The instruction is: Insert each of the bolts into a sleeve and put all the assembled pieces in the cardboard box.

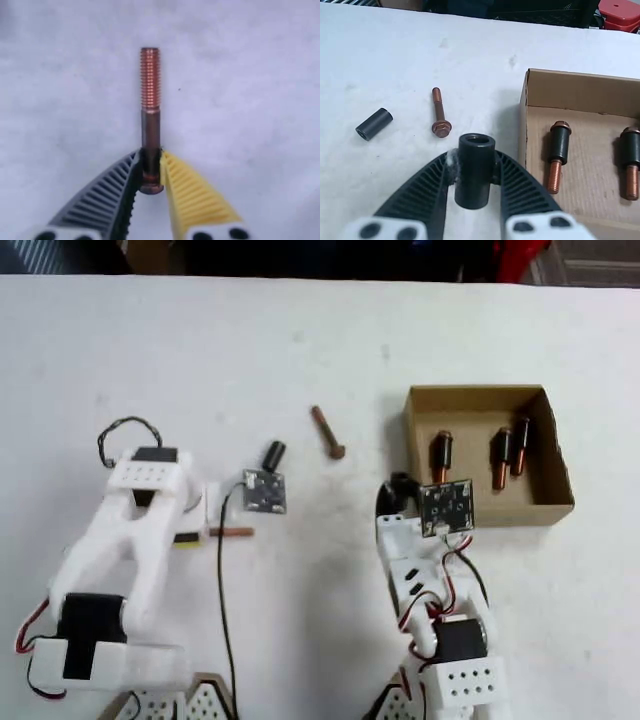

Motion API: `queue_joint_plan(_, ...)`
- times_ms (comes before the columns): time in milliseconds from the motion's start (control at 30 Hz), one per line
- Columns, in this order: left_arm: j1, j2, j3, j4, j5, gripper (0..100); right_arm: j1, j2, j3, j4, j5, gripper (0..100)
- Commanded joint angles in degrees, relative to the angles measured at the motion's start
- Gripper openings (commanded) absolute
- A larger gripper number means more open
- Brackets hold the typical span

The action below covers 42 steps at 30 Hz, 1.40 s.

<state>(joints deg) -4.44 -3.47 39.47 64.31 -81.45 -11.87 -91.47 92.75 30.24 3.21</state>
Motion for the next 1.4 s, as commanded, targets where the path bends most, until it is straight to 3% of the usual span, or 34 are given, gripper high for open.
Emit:
queue_joint_plan(0, -0.4, 0.4, -0.44, -2.9, -0.62, 10, 0.13, -0.92, -0.53, -1.36, -0.35, 1.8)
queue_joint_plan(333, -0.48, -0.04, -2.37, -3.43, 0.62, 10, 0.13, -0.92, -0.53, -1.36, -0.35, 1.8)
queue_joint_plan(500, -0.04, 0.04, -8.09, -3.43, 10.64, 10, 0.13, -0.92, -0.53, -1.36, -0.35, 1.8)
queue_joint_plan(867, -0.04, -2.07, -10.73, -3.43, 22.95, 10, 0.13, -0.92, -0.53, -1.36, -0.35, 1.8)
queue_joint_plan(1167, -0.22, -17.01, -10.2, -0.09, 49.41, 10, 0.04, -0.92, -0.53, -1.36, -0.35, 1.8)
queue_joint_plan(1367, -0.57, -25.63, -7.3, 7.03, 48.79, 10, 0.04, -0.92, -0.53, -1.19, -0.35, 1.8)
